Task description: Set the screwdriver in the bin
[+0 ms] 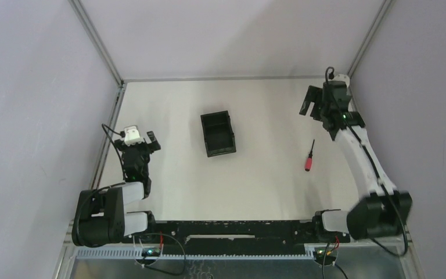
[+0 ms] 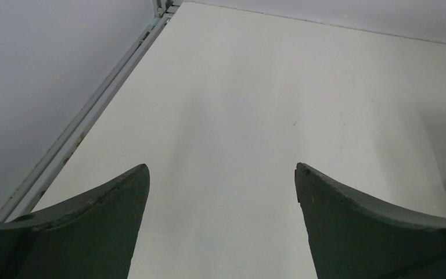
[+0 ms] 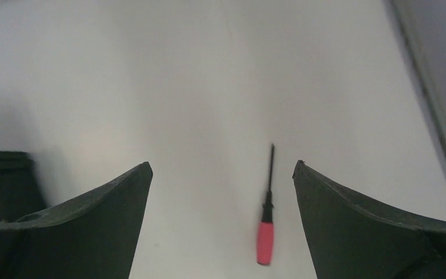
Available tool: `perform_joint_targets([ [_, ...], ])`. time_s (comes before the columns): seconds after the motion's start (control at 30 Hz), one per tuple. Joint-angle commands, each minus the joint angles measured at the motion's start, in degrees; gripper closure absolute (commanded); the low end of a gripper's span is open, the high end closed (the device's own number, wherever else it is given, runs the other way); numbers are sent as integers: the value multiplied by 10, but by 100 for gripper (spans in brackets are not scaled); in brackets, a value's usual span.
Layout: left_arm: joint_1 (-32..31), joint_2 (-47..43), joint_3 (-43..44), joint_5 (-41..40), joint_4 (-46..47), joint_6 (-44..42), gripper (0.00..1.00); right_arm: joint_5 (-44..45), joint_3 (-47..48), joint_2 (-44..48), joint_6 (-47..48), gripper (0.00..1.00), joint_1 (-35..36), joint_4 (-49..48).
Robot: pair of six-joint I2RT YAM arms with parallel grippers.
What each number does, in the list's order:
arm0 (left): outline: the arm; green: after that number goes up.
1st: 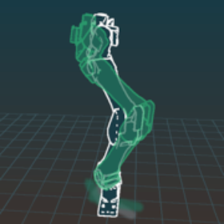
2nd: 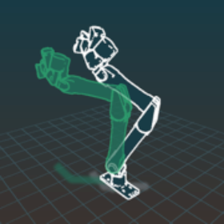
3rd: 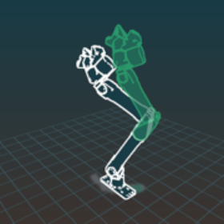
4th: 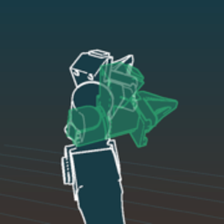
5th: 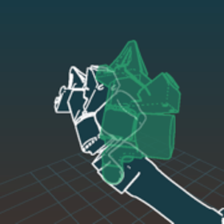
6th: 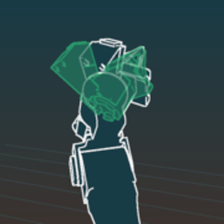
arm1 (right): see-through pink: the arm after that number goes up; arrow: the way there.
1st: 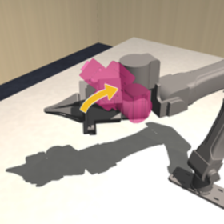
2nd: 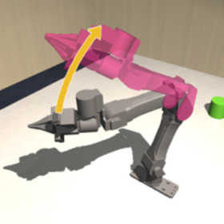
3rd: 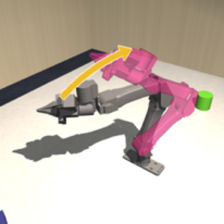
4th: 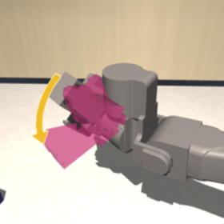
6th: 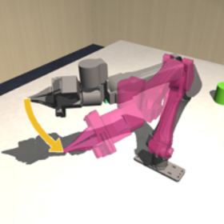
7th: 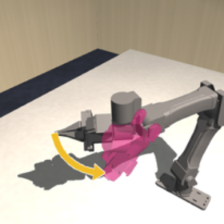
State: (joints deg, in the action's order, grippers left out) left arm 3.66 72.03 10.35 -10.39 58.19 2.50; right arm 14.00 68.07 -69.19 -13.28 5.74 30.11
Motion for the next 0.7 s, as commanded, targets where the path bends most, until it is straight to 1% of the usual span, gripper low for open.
perform_joint_targets([
  [0.0, -2, 0, 8, -1, 23, -9, 0, -74, 14, -121, -21, 0, -61, 148],
  [0.07, -2, 0, 7, -1, 23, -10, 0, -84, 9, -175, -19, 2, -77, 145],
  [0.13, -2, 0, 8, -1, 23, -10, 0, -86, -2, -224, -16, 5, -78, 129],
  [0.2, -2, 1, 8, -1, 23, -9, 0, -92, -21, -252, -18, 9, -79, 104],
  [0.33, -2, 0, 7, -1, 23, -9, 0, -93, -50, -287, -31, 16, -79, 74],
  [0.4, -2, 0, 7, -1, 23, -9, 0, -97, -66, -295, -35, 21, -79, 62],
  [0.5, -2, 0, 8, -2, 23, -9, 0, -96, -85, -300, -36, 27, -79, 57],
  [0.53, -2, 0, 8, -1, 23, -9, 0, -101, -90, -300, -37, 30, -79, 55],
  [0.6, -2, 0, 7, -1, 23, -9, 0, -110, -101, -299, -34, 40, -79, 53],
  [0.67, -3, 0, 7, -1, 23, -9, 0, -112, -102, -302, -32, 55, -79, 55],
])
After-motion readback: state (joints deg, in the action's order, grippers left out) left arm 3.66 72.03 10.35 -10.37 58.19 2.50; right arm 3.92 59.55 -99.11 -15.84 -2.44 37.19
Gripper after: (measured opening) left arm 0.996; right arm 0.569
